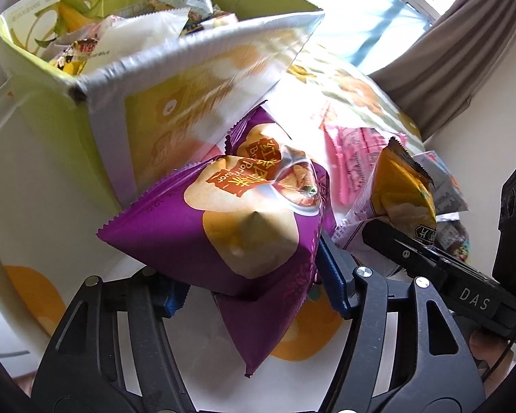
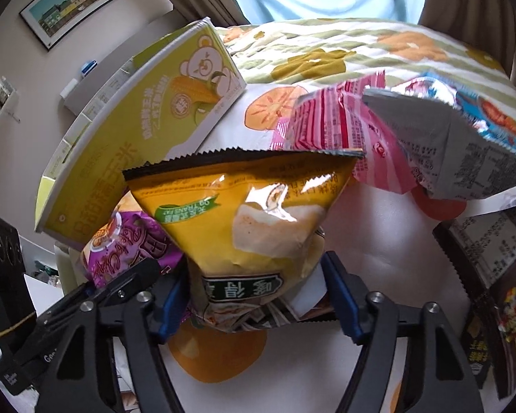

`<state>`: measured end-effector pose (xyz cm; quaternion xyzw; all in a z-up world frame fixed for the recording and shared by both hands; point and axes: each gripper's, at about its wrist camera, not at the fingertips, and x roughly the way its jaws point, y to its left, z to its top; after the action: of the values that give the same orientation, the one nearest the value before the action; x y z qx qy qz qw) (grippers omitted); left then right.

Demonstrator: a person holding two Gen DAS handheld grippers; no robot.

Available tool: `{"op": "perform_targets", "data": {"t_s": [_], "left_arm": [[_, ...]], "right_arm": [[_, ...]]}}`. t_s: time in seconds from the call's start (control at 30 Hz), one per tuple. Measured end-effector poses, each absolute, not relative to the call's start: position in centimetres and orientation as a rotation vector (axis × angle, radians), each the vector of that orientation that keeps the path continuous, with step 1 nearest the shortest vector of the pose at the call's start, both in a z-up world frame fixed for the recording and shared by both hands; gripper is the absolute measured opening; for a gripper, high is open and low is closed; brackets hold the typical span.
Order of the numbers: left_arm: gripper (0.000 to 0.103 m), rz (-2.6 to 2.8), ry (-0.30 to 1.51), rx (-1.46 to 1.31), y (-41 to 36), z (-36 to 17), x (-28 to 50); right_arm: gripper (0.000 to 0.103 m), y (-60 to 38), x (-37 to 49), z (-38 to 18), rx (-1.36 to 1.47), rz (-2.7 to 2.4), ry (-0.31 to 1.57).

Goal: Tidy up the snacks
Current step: 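Grasp the purple bag with left tool while right tool grasps yellow chip bag, then carry the purple bag and yellow chip bag over the box with both tools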

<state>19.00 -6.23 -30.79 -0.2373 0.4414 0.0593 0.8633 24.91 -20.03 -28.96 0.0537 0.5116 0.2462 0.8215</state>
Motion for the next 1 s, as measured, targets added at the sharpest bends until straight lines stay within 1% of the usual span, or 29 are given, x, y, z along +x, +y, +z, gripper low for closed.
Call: {"op": "perform_targets", "data": {"t_s": [0.23, 0.57, 0.67, 0.77, 1.0], "left_arm": [[0.061, 0.051, 0.872, -0.45, -6.9, -27.1, 18.1], [0.061, -0.01, 0.718, -0.391, -6.4, -18.8, 17.3], [0.061, -0.013, 0.673, -0.394, -5.2, -16.1, 17.6], [0.061, -0.001, 0.666, -0.381, -3.4, -14.1, 18.4], [0.061, 0.014, 0.676, -0.386, 3.2, -11.9, 21.6]], "right_arm": [[0.065, -20.9, 22.9, -25.4, 0.105, 0.496, 1.046], [0.065, -22.8, 20.3, -18.0, 0.1, 0.442, 0.937], [0.065, -22.7, 20.0, -16.1, 0.101, 0.45, 0.9], [0.065, -21.6, 20.1, -14.7, 0.09, 0.469, 0.871], [0.065, -16.6, 21.7, -12.0, 0.067, 0.506, 0.818]]}}
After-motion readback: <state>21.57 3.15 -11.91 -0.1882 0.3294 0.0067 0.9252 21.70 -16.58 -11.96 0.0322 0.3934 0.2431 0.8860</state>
